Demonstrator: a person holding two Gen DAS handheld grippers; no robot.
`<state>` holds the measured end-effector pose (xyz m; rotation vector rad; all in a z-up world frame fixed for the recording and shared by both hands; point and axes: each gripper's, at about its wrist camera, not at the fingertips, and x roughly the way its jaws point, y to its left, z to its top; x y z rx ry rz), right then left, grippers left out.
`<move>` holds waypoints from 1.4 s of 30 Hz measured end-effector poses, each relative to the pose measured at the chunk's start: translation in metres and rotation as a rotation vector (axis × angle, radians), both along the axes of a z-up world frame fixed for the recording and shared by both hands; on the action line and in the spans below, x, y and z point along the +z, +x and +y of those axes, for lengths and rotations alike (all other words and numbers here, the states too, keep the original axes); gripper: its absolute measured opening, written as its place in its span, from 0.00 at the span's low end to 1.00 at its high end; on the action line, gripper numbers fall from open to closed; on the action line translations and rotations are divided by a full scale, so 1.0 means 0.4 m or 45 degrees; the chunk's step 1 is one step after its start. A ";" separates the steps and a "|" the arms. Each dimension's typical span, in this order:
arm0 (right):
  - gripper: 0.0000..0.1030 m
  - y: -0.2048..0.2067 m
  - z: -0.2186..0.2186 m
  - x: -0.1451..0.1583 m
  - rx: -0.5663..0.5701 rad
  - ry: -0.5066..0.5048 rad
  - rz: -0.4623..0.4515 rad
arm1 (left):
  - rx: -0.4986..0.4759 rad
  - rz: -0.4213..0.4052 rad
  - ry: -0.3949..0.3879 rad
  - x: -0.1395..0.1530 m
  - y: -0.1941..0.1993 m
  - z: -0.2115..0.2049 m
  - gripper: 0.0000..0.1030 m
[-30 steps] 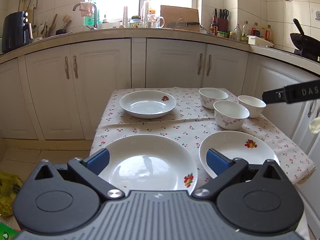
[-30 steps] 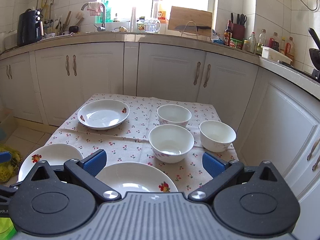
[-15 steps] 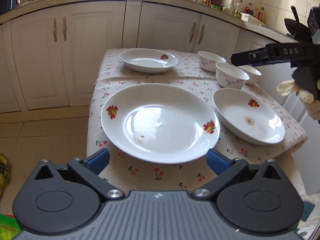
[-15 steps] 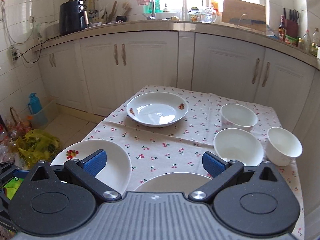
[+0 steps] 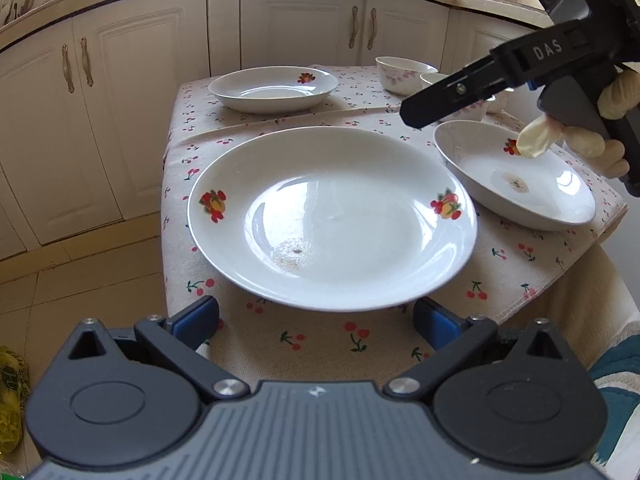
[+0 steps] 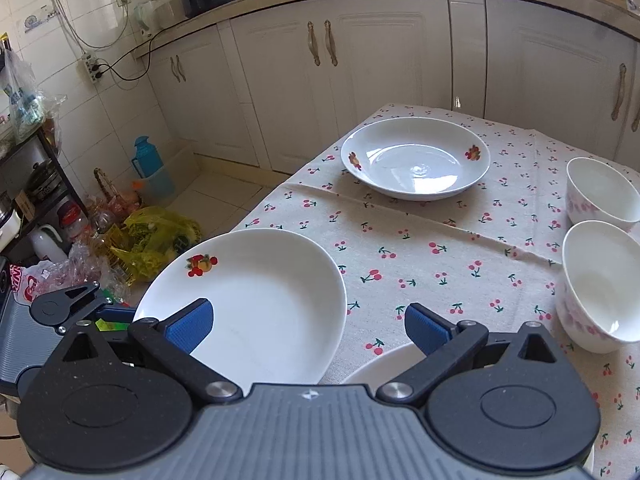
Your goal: Organize plates and bowls
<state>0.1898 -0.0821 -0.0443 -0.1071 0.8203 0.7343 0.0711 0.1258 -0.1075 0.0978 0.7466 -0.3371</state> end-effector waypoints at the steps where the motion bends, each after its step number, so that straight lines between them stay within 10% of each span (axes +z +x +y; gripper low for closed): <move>1: 1.00 0.006 0.008 -0.005 0.007 -0.015 0.005 | -0.001 0.000 0.000 0.000 0.005 0.001 1.00; 15: 0.98 0.096 0.087 -0.064 0.184 -0.108 0.153 | -0.174 -0.070 0.022 -0.003 0.019 0.015 0.99; 23: 0.72 0.122 0.112 -0.092 0.234 -0.126 0.217 | -0.232 -0.077 0.032 0.007 0.024 0.019 0.94; 42: 0.71 0.187 0.099 -0.071 0.170 -0.084 0.199 | -0.256 -0.086 0.065 0.033 0.117 0.016 0.92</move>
